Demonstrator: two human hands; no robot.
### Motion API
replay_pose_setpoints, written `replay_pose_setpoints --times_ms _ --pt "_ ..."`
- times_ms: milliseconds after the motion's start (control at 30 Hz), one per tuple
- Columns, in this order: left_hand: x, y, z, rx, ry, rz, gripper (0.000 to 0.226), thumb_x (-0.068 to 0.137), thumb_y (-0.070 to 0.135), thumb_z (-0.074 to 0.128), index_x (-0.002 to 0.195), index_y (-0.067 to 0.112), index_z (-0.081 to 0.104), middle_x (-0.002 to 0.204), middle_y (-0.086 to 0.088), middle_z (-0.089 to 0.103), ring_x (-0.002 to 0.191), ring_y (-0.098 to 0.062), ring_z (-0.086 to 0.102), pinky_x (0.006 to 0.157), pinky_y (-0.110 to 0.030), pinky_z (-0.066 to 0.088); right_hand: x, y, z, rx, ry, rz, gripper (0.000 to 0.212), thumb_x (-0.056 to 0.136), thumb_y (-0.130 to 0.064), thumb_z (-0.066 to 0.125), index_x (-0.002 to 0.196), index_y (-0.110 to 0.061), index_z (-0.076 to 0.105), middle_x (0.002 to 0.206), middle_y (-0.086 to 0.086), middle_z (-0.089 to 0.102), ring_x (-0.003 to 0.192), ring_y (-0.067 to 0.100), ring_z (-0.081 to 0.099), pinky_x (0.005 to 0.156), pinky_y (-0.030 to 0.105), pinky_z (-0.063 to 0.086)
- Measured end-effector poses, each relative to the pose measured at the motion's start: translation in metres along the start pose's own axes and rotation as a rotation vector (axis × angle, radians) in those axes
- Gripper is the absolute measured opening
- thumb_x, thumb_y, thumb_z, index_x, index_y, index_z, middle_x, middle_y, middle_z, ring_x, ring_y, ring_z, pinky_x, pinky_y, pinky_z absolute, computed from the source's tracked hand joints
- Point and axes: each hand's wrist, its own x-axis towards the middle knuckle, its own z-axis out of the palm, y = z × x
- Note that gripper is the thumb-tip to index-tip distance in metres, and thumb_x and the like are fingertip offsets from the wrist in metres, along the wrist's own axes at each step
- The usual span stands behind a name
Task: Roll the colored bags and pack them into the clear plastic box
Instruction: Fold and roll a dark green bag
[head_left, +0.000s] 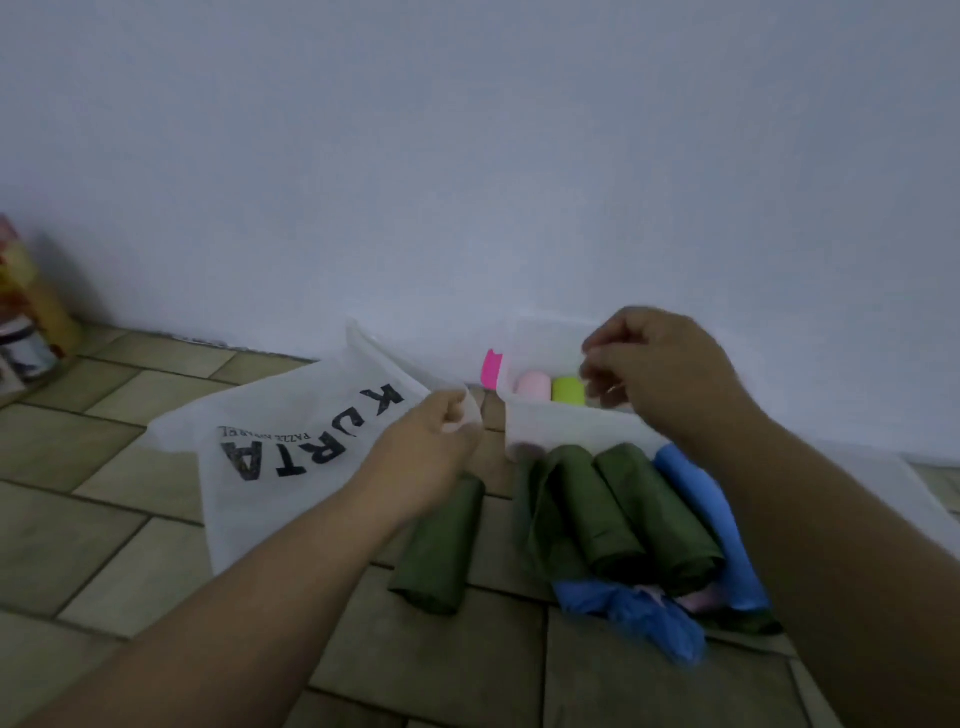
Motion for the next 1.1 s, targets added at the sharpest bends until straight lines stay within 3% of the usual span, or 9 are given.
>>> replay_pose_setpoints --times_ms 100,167,300,467,600,700,800,900,1100 --pt "-0.048 -0.027 0.009 -0.018 -0.199 -0.183 0.04 0.095 0.038 0.048 0.135 0.034 0.044 0.135 0.003 0.05 0.104 -0.01 0.049 0.088 -0.03 0.044 -0.076 0.004 0.041 -0.035 -0.539 0.185 0.012 0.085 -0.008 0.059 0.093 -0.01 0.067 0.084 0.01 0.073 0.067 0.02 0.069 0.057 0.025 0.055" --pt "-0.06 -0.033 0.021 -0.02 -0.192 -0.224 0.05 0.095 0.032 0.051 0.142 0.025 0.038 0.142 -0.004 0.044 0.116 -0.018 0.049 0.1 -0.037 0.042 -0.103 0.019 0.077 -0.279 -0.678 0.24 0.026 0.088 -0.017 0.056 0.113 -0.014 0.062 0.107 0.01 0.068 0.092 0.022 0.067 0.075 0.027 0.052" --pt "-0.074 -0.03 0.036 -0.132 -0.126 -0.312 0.068 0.091 0.03 0.058 0.149 0.018 0.025 0.153 -0.009 0.03 0.133 -0.026 0.037 0.108 -0.033 0.033 -0.121 0.042 0.125 -0.722 -0.62 0.137 0.032 0.099 -0.008 0.035 0.121 0.003 0.056 0.125 0.02 0.057 0.115 0.034 0.048 0.095 0.037 0.033" --pt "-0.11 -0.033 0.045 -0.577 -0.069 -0.522 0.058 0.093 0.018 0.056 0.146 0.015 0.032 0.139 -0.016 0.046 0.119 -0.033 0.05 0.102 -0.047 0.043 -0.151 0.058 0.124 -0.677 -0.471 0.156 0.02 0.096 -0.02 0.046 0.109 -0.014 0.06 0.115 0.013 0.061 0.087 0.016 0.056 0.071 0.023 0.039" --pt "-0.135 -0.027 0.054 -0.899 -0.056 -0.695 0.047 0.093 0.019 0.056 0.138 0.013 0.042 0.123 -0.018 0.057 0.104 -0.039 0.058 0.087 -0.053 0.051 -0.166 0.068 0.12 -0.478 -0.364 0.344 0.027 0.089 -0.029 0.055 0.111 -0.013 0.061 0.109 0.009 0.064 0.097 0.023 0.06 0.079 0.03 0.048" --pt "-0.142 -0.019 0.048 -1.131 -0.139 -0.775 0.033 0.092 0.024 0.057 0.116 0.002 0.06 0.105 -0.021 0.065 0.091 -0.038 0.062 0.067 -0.044 0.052 -0.174 0.062 0.11 -0.437 -0.321 0.195 0.025 0.078 -0.027 0.066 0.101 -0.021 0.062 0.094 0.001 0.067 0.083 0.017 0.065 0.074 0.034 0.057" --pt "-0.137 -0.014 0.04 -1.297 -0.183 -0.727 0.038 0.088 0.033 0.059 0.11 0.002 0.063 0.103 -0.024 0.069 0.096 -0.039 0.063 0.078 -0.049 0.052 -0.17 0.048 0.106 -0.396 -0.257 0.12 0.039 0.07 -0.026 0.068 0.106 -0.028 0.052 0.099 -0.006 0.055 0.08 0.009 0.057 0.061 0.024 0.049" --pt "-0.125 -0.018 0.029 -1.26 -0.165 -0.615 0.034 0.084 0.037 0.062 0.109 0.013 0.065 0.101 -0.017 0.072 0.105 -0.034 0.061 0.096 -0.053 0.043 -0.168 0.039 0.097 -0.641 -0.204 -0.129 0.047 0.068 -0.031 0.065 0.112 -0.032 0.047 0.104 -0.009 0.046 0.088 0.012 0.051 0.074 0.029 0.04" --pt "-0.129 -0.047 0.028 -0.735 -0.234 -0.518 0.044 0.077 0.02 0.074 0.117 0.011 0.059 0.098 -0.01 0.073 0.088 -0.025 0.07 0.075 -0.038 0.056 -0.191 0.065 0.076 -0.8 -0.321 -0.24 0.044 0.077 -0.029 0.059 0.118 -0.035 0.043 0.117 -0.01 0.045 0.103 0.012 0.046 0.085 0.03 0.03"
